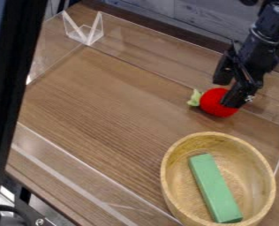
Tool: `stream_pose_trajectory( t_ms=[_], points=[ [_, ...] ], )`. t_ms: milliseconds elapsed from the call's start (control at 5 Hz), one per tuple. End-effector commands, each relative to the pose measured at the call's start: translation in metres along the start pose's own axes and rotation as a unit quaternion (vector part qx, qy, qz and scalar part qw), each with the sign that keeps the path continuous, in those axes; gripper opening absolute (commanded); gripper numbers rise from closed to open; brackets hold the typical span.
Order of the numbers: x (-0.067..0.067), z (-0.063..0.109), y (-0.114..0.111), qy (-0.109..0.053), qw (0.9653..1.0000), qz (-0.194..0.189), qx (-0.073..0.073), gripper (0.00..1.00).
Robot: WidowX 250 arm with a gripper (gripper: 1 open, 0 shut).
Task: Move the red object to the right side of the table
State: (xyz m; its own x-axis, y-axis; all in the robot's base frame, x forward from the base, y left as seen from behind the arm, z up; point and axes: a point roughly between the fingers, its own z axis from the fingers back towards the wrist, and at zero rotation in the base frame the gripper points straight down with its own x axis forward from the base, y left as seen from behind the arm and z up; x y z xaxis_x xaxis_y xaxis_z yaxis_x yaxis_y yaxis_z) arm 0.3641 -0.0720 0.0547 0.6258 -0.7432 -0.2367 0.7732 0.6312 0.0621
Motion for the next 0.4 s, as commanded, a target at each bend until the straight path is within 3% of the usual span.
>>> stream_pose_trajectory(
  t_ms=[0, 200],
  points=[
    [-0.0037, 0.0418, 0.0050, -0.055, 0.9974, 0.040, 0.025, 1.00],
    [-0.0034, 0.0452, 0.0013, -0.064, 0.9952, 0.071, 0.020, 1.00]
  ],
)
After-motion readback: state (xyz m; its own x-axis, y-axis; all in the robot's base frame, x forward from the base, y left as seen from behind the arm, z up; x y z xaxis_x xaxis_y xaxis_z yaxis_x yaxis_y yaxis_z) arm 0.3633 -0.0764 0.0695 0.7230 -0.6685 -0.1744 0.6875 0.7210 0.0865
